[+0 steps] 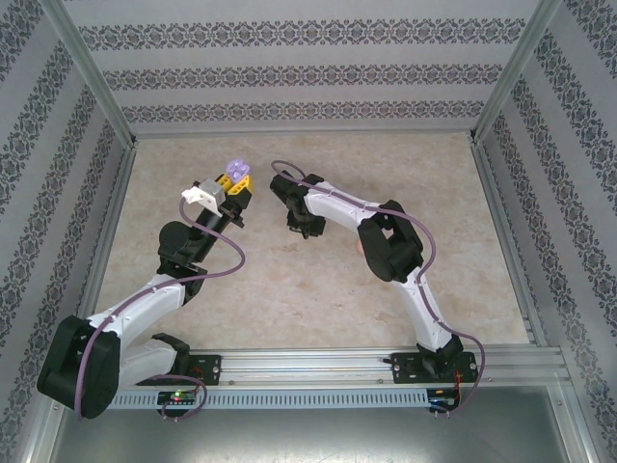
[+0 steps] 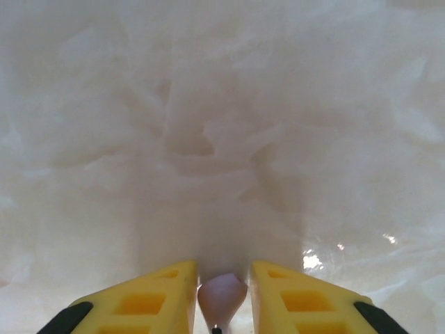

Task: Insert the wireless bluetooth earbuds into the charging case

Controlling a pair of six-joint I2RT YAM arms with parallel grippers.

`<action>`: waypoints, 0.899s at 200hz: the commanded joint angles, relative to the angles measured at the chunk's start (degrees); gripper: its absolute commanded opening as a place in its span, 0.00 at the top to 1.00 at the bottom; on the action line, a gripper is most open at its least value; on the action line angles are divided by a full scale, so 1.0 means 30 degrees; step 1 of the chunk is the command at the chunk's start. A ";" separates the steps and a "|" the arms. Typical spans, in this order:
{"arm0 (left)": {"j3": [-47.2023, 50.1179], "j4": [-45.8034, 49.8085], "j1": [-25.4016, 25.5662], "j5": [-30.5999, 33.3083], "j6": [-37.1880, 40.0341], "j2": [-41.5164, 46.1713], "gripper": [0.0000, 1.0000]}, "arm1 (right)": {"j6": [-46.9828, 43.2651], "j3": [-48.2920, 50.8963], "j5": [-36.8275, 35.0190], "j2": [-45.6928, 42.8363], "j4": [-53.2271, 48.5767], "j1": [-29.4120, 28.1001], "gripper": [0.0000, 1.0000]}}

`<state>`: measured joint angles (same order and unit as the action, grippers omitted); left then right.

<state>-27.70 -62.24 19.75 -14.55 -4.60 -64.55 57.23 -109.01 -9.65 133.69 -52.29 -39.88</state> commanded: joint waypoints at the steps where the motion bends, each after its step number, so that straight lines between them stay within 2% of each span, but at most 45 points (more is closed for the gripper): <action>1: -0.0184 -0.0890 -0.0256 -0.0461 -0.0251 0.0032 1.00 | -0.0031 0.0438 -0.0454 0.0308 -0.0159 0.0256 0.77; 63: -0.0508 -0.0331 -0.0283 -0.0922 -0.0371 0.0130 1.00 | -0.0637 0.2035 -0.0124 -0.1404 0.1472 0.0294 0.85; 91: -0.0607 0.0079 -0.0275 -0.1340 -0.0261 0.0289 1.00 | -0.1043 0.2719 -0.0211 -0.2817 0.2210 0.0314 0.86; 133: -0.1037 0.1027 -0.0255 -0.2550 0.0181 0.0655 1.00 | -0.2106 0.3925 -0.0712 -0.6192 0.3260 0.0292 0.86; 180: -0.2165 0.2510 -0.0240 -0.5222 0.0891 0.0739 1.00 | -0.4399 0.4630 -0.1279 -1.0554 0.4140 0.0298 0.86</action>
<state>-30.89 -56.99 19.75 -24.16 -3.92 -63.68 49.15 -96.18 -10.83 108.31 -41.60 -39.22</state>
